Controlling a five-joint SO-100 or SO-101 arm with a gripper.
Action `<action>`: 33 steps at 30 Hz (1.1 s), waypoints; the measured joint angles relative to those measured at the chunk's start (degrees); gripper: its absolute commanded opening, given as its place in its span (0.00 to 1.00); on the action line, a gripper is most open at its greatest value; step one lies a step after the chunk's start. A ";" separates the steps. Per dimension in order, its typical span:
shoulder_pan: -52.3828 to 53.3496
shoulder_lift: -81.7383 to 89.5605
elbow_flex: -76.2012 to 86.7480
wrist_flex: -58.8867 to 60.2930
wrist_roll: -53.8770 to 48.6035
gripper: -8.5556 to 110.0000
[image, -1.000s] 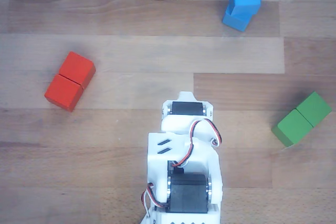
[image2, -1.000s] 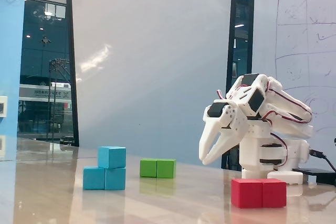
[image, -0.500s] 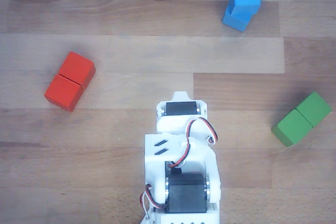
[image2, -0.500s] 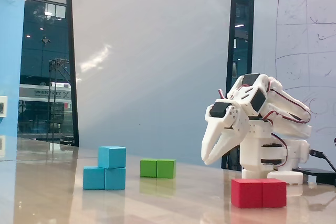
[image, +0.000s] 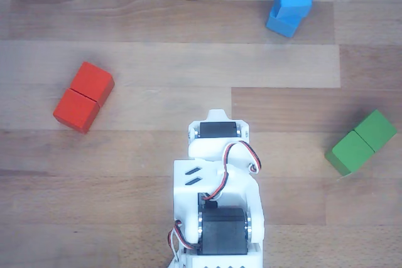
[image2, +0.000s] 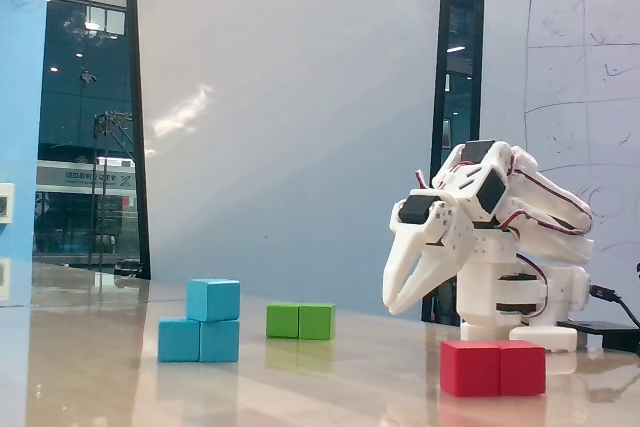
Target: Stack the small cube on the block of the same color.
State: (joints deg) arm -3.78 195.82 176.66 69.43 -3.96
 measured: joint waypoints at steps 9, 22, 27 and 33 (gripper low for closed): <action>0.00 0.00 0.00 0.00 0.00 0.07; 3.87 0.00 0.00 0.00 0.00 0.07; 5.71 0.00 0.00 0.00 0.00 0.07; 5.80 0.00 0.00 0.00 0.00 0.07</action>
State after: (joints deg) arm 2.02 195.82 176.66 69.43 -3.96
